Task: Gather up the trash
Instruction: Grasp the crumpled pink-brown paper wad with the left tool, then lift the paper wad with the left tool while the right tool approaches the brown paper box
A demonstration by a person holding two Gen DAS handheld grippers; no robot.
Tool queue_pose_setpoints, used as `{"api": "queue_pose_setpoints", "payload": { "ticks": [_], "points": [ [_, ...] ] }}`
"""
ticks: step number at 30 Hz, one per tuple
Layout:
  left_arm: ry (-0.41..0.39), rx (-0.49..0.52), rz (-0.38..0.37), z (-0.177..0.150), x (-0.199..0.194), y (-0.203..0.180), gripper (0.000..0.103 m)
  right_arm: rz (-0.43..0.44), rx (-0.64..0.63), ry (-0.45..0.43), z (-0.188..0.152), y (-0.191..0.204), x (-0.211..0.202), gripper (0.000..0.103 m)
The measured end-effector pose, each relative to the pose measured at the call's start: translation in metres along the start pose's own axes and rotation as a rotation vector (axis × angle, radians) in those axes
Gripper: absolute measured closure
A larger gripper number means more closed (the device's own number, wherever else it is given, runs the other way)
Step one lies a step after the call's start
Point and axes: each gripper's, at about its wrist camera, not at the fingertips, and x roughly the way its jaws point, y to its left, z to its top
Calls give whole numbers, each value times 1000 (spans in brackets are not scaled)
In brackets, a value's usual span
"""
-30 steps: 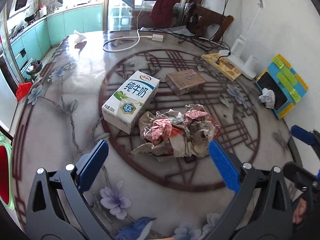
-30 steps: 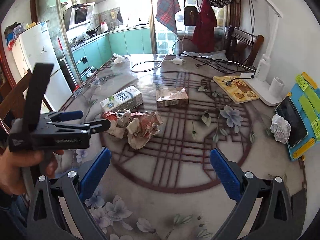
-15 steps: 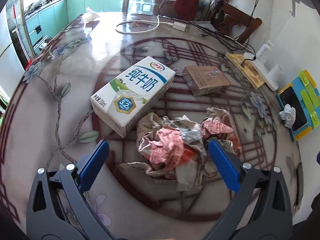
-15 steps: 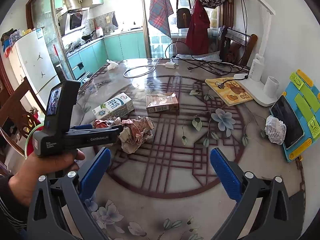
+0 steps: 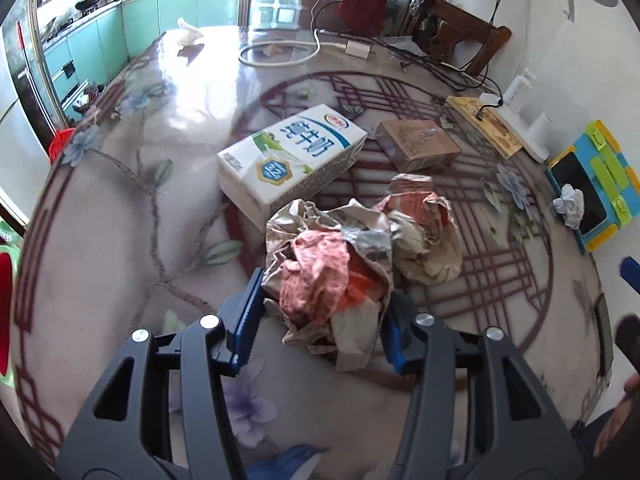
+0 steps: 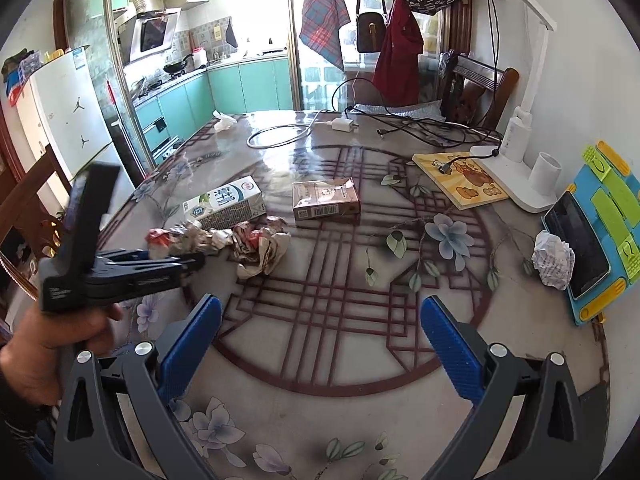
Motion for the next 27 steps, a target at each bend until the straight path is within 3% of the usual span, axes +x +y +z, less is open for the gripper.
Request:
{"api": "queue_pose_setpoints", "payload": {
  "ticks": [6,12,18,27],
  "points": [
    [-60,32,-10,1,-55,21,54,13,-39,5,7,16,14,6],
    [-127,26,-39,-2,-96,42,53,-23,-170,-21,32,33,37,6],
    [-155,-18,-92,-3,-102,54,53,-63,-169,33,66,27,91,6],
    [-189,-18,-110,3,-114,65,53,-83,-143,112,105,19,181,6]
  ]
}}
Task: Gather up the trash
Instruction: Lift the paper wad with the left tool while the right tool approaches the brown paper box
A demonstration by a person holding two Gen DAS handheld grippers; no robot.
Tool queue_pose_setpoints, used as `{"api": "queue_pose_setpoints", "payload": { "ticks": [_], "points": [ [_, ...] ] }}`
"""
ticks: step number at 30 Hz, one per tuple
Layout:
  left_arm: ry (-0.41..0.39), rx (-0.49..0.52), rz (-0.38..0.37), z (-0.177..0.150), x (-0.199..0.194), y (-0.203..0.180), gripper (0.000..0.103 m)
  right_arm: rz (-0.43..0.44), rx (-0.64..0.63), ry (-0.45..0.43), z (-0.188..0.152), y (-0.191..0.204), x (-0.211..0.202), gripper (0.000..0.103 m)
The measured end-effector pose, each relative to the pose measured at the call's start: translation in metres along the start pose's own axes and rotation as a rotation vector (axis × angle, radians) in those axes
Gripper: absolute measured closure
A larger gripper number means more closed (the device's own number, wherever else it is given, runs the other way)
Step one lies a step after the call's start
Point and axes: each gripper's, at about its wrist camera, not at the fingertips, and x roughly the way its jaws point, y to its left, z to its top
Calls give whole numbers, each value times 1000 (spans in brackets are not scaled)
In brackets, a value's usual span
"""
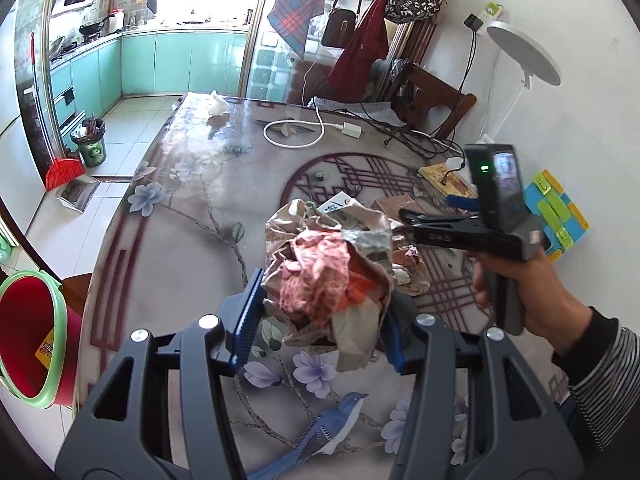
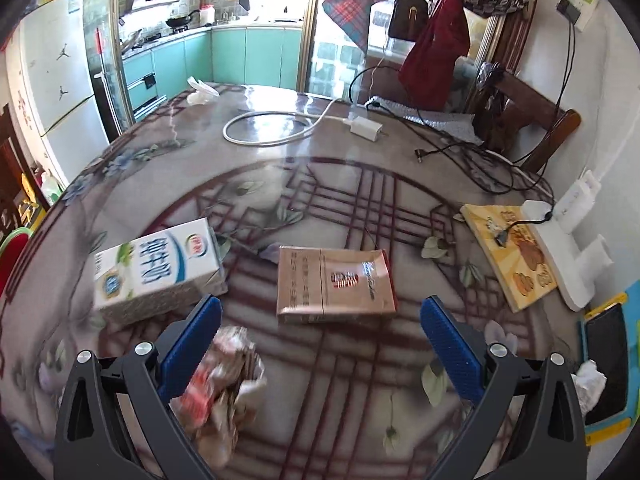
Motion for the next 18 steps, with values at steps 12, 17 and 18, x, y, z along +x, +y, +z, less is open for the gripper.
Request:
{"api": "queue_pose_setpoints", "payload": {
  "ticks": [12,17,18],
  "points": [
    [-26,0,0,7,-8,8,52,-1,11,88,9,-4,52,6],
    [-33,8,-4,7,-10,8,52,-18,9,80,9,-6,57,5],
    [-32,6,-5,6,-9,8,52,-19,5,80,9,-6,57,5]
  ]
}}
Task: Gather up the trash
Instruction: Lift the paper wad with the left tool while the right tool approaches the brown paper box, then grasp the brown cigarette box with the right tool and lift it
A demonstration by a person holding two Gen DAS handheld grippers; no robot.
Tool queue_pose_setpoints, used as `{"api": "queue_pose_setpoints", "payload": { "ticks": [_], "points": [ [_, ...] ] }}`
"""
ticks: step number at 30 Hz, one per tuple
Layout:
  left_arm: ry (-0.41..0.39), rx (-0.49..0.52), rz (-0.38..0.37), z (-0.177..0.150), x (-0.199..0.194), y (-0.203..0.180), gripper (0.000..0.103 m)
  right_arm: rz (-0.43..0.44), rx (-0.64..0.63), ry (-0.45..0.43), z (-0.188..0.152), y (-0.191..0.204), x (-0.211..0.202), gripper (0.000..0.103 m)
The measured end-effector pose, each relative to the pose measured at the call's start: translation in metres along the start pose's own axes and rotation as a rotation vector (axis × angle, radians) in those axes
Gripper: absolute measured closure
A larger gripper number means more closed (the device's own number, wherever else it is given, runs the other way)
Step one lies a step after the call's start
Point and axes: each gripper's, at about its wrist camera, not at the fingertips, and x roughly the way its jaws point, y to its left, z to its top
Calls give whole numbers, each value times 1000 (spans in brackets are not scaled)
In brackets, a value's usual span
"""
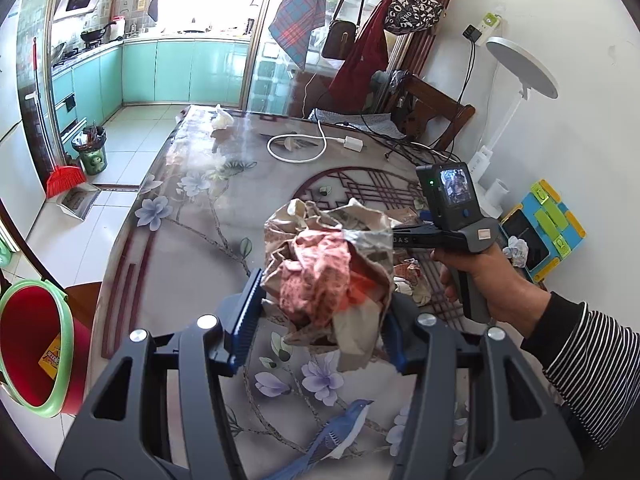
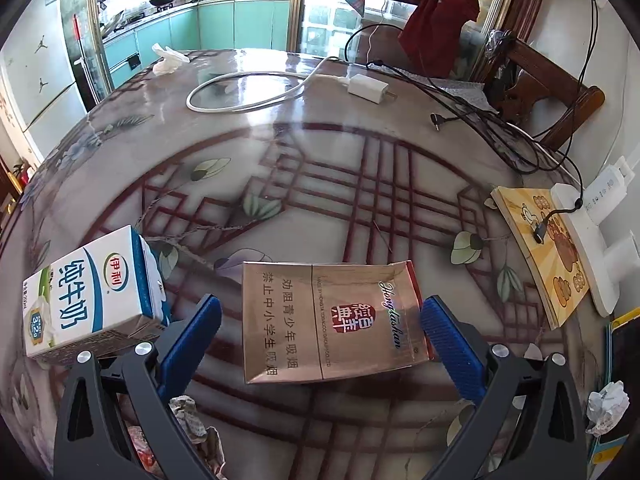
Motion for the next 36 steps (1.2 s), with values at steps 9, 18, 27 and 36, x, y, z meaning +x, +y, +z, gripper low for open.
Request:
{"api": "queue_pose_setpoints", "payload": {
  "ticks": [9,18,27,36],
  "points": [
    [-8,2,8,1,-2,-1,52,-60,-108,-31,-6,10,-8,44],
    [-14,-17,7,0,-5,2,52,-21,-91,-46,-8,6,-33,48],
    [-15,-9,3,0,-5,4,52,-10,-64,-91,-12,-8,-43,7],
    [-18,-5,-7,2,-6,3,52,104,-57,-6,-14,-17,-10,7]
  ]
}}
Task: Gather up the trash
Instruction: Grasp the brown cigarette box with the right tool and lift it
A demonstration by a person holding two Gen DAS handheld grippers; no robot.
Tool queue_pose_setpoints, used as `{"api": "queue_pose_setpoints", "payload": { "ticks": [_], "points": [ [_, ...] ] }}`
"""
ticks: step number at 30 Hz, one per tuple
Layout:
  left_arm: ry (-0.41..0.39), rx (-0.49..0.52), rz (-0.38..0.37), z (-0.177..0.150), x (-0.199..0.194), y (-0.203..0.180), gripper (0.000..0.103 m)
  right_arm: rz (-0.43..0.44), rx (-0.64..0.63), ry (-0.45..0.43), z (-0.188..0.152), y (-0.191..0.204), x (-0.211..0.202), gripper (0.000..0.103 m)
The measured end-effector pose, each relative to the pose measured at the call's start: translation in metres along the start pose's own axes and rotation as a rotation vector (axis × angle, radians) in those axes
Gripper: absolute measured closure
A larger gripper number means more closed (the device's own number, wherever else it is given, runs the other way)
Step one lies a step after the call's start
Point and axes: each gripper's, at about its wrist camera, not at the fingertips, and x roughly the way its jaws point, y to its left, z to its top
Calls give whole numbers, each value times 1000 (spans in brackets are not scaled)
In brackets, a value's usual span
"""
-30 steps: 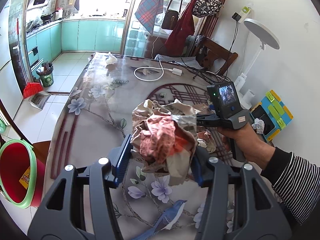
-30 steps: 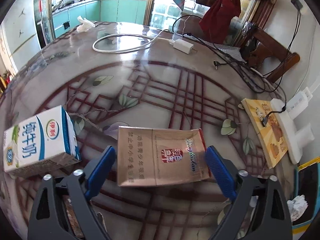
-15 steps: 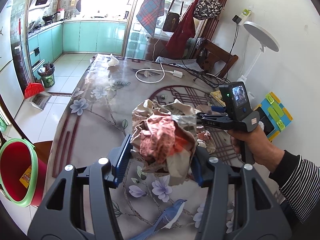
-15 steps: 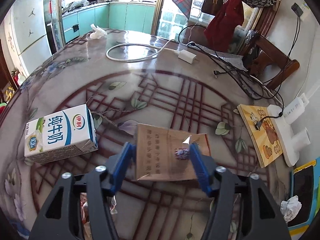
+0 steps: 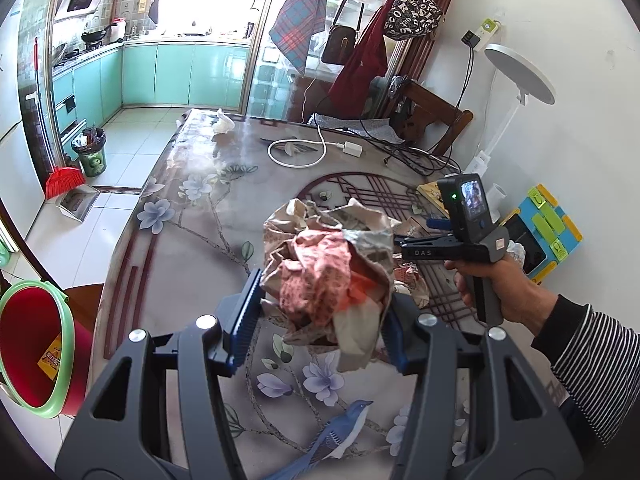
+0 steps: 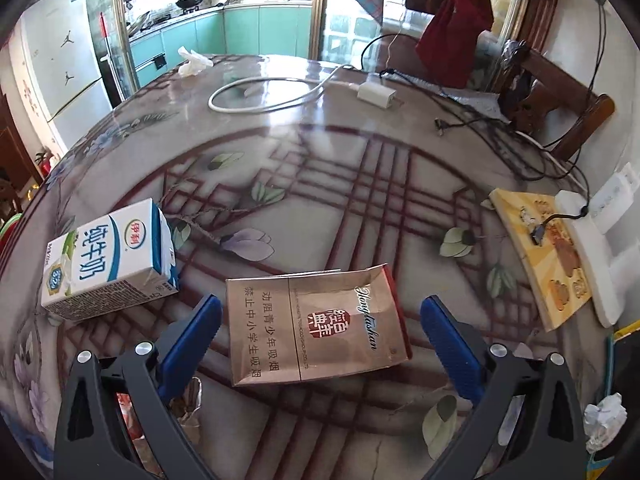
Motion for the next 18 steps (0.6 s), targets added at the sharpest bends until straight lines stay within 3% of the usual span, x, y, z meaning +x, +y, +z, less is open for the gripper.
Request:
{"api": "queue_pose_setpoints", "payload": {
  "ticks": [5,7,11,18],
  "points": [
    [-2,-8,-4,2,0,1,52,2,-36,7,-6,1,12,7],
    [0,-8,-4,2,0,2,52,34,-9,8,-7,-2,12,13],
    [3,-5,-6,2,0,1,52,30,-11,13,-10,-3,10,14],
    [-14,-7,6,3,-3,3,52,-31,-24,-51,-10,2,-24,14]
  ]
}}
